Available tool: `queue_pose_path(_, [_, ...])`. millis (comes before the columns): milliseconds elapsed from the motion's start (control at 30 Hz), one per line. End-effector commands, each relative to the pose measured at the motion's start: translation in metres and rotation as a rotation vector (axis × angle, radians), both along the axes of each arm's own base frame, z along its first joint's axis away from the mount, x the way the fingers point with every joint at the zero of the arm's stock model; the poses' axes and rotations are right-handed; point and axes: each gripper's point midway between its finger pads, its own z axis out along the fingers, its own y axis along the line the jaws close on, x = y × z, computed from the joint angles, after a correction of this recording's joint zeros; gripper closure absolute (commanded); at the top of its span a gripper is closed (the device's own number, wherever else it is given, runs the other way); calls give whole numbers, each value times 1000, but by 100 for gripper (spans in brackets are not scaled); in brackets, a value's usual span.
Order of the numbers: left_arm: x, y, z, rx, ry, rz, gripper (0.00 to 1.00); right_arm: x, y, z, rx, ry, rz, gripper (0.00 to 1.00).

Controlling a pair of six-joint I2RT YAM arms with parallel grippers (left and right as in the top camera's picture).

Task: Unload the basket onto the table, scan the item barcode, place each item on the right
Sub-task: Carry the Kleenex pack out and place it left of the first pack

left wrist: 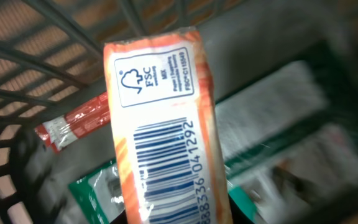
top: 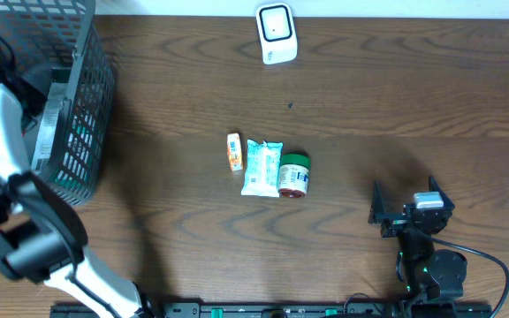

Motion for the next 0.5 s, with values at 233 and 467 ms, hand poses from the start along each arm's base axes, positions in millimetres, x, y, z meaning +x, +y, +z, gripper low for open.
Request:
queue_pose_path(233, [-40,-80,182,-22,-432,-169,81,0,-2,0,-5,0,-6,1])
queue_pose_path(467, [-82,-172,215,-64,-442,-424,77,0,-2,0,-5,0,-6,1])
